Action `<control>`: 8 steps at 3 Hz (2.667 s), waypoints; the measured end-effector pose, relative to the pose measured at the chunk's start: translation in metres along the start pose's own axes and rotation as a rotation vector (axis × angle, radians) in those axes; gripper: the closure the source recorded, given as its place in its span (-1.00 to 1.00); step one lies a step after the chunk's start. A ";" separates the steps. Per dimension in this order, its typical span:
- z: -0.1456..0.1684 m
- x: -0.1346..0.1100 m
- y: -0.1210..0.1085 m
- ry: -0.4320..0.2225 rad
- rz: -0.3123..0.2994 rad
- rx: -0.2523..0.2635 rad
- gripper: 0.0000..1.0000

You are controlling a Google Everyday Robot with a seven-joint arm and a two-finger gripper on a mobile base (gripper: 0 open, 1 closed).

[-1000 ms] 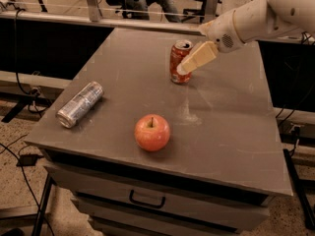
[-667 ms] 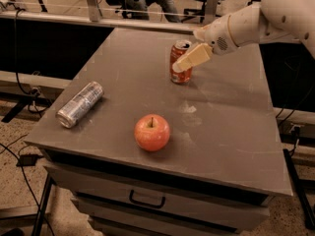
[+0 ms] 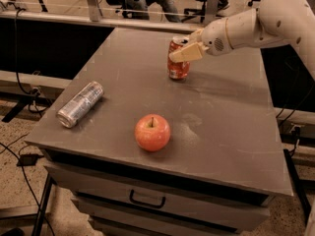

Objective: Move coke can near apple

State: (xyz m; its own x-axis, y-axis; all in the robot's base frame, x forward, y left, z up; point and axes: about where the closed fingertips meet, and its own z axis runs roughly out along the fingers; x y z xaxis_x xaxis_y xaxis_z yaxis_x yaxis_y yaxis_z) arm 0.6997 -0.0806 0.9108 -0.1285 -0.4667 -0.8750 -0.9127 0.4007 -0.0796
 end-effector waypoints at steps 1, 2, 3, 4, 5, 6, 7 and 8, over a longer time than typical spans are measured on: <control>-0.007 -0.011 0.021 -0.035 -0.053 -0.109 0.84; -0.044 -0.019 0.059 -0.049 -0.107 -0.175 1.00; -0.091 -0.010 0.123 0.013 -0.140 -0.200 1.00; -0.089 -0.012 0.122 0.009 -0.142 -0.201 1.00; -0.090 -0.013 0.136 0.000 -0.155 -0.250 1.00; -0.099 -0.014 0.173 -0.008 -0.172 -0.330 1.00; -0.110 -0.011 0.201 -0.023 -0.178 -0.364 1.00; -0.112 -0.009 0.205 -0.024 -0.175 -0.366 1.00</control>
Offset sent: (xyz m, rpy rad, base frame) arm -0.1588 -0.0343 0.0543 -0.0026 -0.0143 0.2960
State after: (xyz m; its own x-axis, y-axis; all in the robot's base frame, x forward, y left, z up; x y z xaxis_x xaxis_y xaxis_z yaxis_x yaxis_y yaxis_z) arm 0.4708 -0.0826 0.9554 0.0463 -0.4826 -0.8746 -0.9983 0.0078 -0.0571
